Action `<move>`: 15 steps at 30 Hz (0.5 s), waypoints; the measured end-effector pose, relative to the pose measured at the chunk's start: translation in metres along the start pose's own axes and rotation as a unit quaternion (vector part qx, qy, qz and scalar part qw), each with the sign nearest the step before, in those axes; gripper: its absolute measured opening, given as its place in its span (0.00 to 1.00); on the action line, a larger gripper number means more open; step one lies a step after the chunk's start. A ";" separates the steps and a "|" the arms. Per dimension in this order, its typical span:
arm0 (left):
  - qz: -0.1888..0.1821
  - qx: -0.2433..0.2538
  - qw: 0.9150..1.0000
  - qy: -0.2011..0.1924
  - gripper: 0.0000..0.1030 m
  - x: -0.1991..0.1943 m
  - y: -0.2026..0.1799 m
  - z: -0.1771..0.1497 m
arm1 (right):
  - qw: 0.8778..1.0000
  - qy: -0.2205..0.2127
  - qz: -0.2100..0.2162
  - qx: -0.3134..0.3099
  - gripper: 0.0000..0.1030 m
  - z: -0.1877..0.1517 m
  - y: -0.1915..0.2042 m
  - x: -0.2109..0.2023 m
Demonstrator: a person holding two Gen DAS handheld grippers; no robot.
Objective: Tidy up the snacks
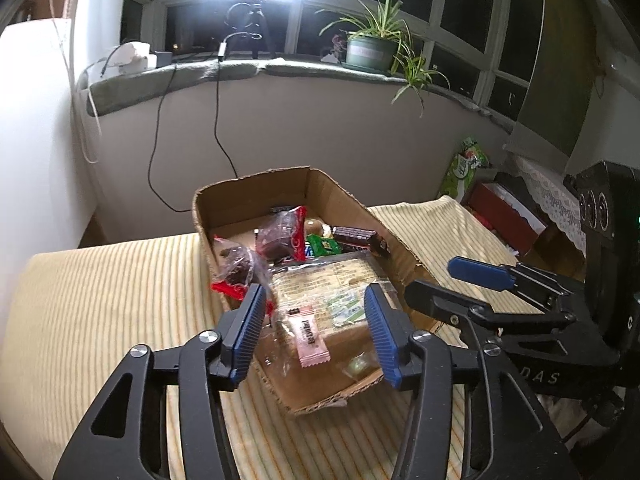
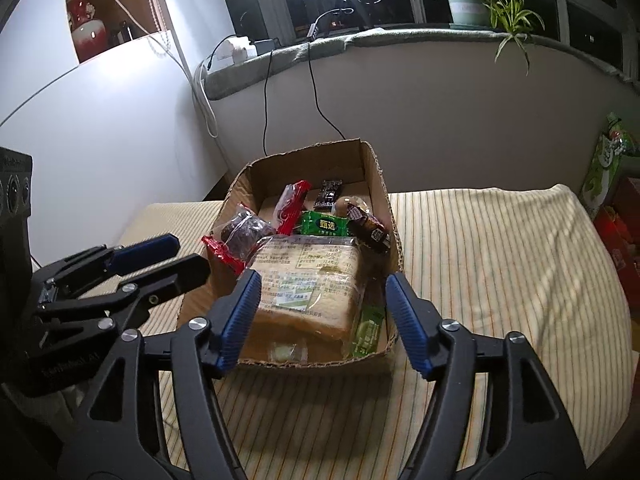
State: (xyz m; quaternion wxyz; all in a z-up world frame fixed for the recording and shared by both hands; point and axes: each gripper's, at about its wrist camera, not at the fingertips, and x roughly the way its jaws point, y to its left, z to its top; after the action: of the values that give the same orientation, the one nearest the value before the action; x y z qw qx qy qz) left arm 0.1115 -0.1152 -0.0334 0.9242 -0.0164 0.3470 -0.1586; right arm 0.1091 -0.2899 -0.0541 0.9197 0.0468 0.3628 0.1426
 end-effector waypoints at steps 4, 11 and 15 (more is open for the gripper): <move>0.009 -0.011 1.000 -0.006 0.58 -0.011 0.007 -0.004 | 1.000 -0.004 -0.009 -0.011 0.79 -0.004 0.008 -0.007; 0.026 -0.025 0.999 -0.017 0.65 -0.035 0.016 -0.015 | 0.999 -0.016 -0.019 -0.030 0.85 -0.010 0.023 -0.024; 0.040 -0.027 0.999 -0.026 0.68 -0.052 0.019 -0.022 | 0.999 -0.020 -0.017 -0.036 0.86 -0.014 0.032 -0.032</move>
State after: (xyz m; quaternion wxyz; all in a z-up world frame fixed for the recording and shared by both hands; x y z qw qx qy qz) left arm 0.0654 -0.0795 -0.0197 0.9376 -0.0316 0.3276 -0.1118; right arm 0.0699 -0.2696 -0.0371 0.9301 0.0103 0.3400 0.1385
